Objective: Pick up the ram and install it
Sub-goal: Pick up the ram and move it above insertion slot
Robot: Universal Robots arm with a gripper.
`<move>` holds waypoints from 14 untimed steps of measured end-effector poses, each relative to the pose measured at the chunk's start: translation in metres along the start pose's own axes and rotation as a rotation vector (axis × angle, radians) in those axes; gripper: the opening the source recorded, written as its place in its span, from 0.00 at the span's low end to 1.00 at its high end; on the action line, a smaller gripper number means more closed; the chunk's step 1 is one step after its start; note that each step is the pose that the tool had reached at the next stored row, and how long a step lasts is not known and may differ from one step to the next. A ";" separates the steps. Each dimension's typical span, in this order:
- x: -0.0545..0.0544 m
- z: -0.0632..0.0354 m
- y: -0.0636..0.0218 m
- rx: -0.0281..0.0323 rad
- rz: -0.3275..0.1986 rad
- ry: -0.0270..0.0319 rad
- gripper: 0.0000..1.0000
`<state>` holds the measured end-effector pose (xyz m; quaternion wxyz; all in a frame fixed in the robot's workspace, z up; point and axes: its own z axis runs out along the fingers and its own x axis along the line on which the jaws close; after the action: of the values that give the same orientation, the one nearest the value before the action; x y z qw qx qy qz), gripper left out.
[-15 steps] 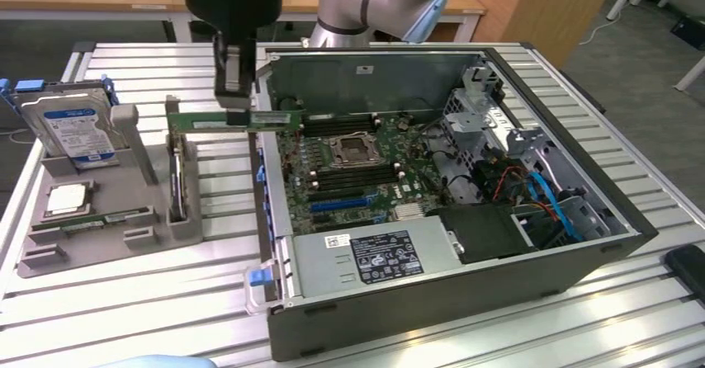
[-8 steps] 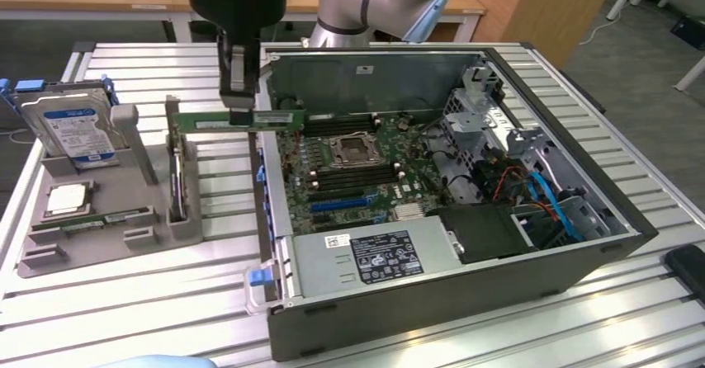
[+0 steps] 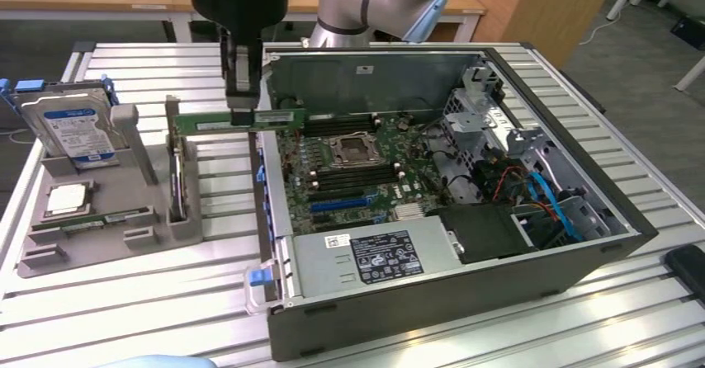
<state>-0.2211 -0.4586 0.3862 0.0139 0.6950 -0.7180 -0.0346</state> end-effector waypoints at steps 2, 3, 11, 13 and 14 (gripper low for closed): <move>0.000 -0.0004 -0.0055 -0.0001 -0.004 0.0003 0.13; 0.000 -0.0006 -0.0089 -0.0002 -0.006 0.0003 0.13; -0.001 -0.0027 -0.0389 -0.0007 -0.023 -0.0003 0.13; -0.002 -0.0032 -0.0469 -0.0008 -0.026 -0.0012 0.13; -0.002 -0.0035 -0.0513 -0.0010 -0.028 -0.0018 0.13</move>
<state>-0.1696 -0.4587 0.3862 0.0131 0.7051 -0.7081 -0.0357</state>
